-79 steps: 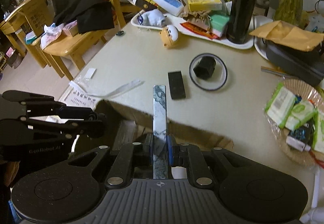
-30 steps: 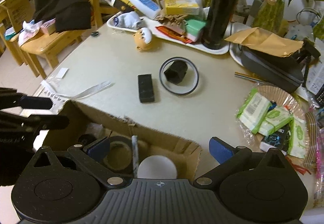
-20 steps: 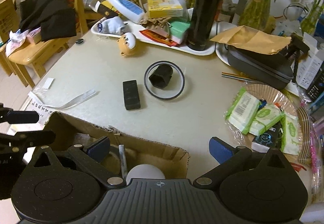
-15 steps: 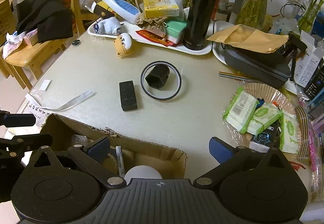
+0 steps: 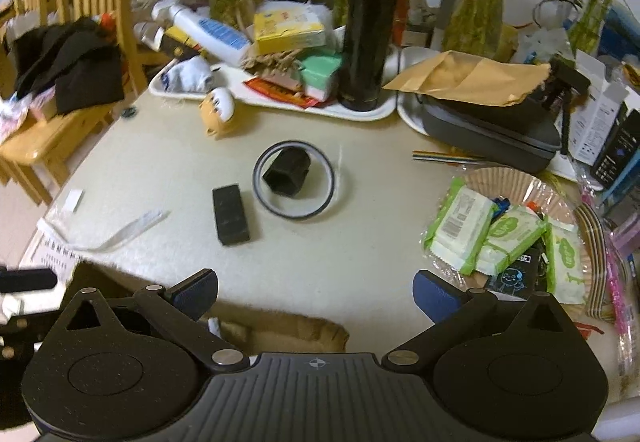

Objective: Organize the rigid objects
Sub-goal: 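Withdraw both open grippers up out of the cardboard box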

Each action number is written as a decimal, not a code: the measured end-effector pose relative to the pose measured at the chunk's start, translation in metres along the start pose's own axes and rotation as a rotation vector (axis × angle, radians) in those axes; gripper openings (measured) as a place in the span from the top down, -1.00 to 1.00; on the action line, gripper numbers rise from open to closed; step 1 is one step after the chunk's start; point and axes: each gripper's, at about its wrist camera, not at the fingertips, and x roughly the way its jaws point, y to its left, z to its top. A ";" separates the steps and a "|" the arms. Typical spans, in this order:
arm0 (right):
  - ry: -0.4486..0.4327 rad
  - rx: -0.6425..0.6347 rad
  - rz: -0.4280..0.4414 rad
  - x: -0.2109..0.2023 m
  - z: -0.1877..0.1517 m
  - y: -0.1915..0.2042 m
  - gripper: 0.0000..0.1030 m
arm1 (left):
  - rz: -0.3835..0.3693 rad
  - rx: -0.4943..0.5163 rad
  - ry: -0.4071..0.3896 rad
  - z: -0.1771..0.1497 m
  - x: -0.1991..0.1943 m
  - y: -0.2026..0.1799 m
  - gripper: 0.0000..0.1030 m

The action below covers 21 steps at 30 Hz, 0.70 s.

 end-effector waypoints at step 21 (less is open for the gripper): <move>-0.052 -0.035 0.061 0.020 0.023 0.000 -1.00 | -0.024 -0.021 -0.023 0.005 -0.009 0.000 -0.02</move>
